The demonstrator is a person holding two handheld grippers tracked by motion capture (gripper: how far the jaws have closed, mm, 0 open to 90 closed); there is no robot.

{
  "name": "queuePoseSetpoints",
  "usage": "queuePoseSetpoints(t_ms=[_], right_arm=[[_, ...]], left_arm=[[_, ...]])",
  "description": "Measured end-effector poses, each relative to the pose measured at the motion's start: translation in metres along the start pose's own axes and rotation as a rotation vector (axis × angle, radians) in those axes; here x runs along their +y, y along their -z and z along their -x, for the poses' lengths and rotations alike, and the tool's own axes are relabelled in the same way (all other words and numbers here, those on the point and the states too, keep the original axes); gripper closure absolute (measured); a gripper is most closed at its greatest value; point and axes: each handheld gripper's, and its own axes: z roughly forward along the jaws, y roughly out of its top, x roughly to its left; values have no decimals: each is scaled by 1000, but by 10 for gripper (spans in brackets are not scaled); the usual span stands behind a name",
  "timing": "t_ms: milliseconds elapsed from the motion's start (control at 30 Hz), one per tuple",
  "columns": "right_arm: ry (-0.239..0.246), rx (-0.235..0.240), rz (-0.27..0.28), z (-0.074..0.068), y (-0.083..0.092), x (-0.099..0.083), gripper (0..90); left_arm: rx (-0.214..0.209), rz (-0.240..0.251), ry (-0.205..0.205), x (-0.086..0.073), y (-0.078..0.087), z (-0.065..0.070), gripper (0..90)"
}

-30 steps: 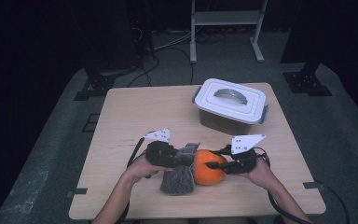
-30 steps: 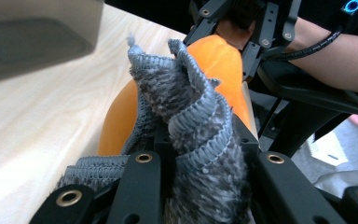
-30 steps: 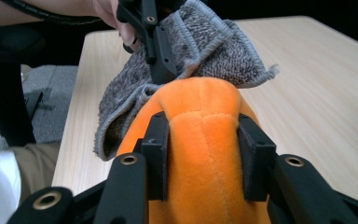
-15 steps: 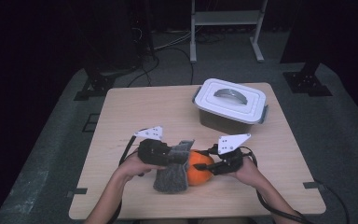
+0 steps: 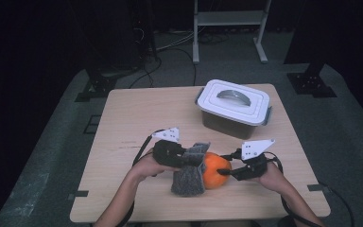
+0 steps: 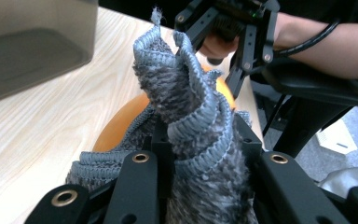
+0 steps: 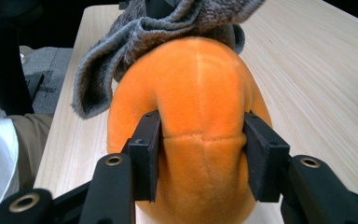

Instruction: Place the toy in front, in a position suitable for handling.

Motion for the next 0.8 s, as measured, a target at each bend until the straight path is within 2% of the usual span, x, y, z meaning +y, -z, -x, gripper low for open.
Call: queuePoseSetpoints(t_ms=[100, 233, 333, 433, 500, 533, 600, 667, 733, 800], right_arm=[[-11, -4, -1, 1, 1, -1, 507], [-22, -35, -40, -6, 2, 12, 351], [12, -52, -86, -14, 2, 25, 302], [10, -53, -77, -17, 2, 29, 297], [-6, -53, -76, -16, 1, 27, 314], [-4, -56, -75, -15, 0, 24, 368], [5, -53, -76, -13, 1, 18, 421], [-7, -42, -65, -10, 3, 13, 463], [21, -38, -69, -8, 5, 8, 488], [15, -37, -62, -5, 7, 3, 492]], left_arm=[[24, -31, -25, 2, -1, 3, 690], [44, -71, -50, 7, -6, 7, 696], [40, -65, -45, 8, -9, 9, 696], [40, -69, -56, 12, -13, 11, 697], [40, -70, -55, 13, -15, 11, 697], [38, -72, -56, 13, -14, 10, 697], [31, -70, -58, 13, -13, 9, 696], [27, -71, -51, 10, -12, 8, 697], [34, -88, -43, 5, -11, 6, 696], [39, -89, -22, -1, -10, 4, 696]])
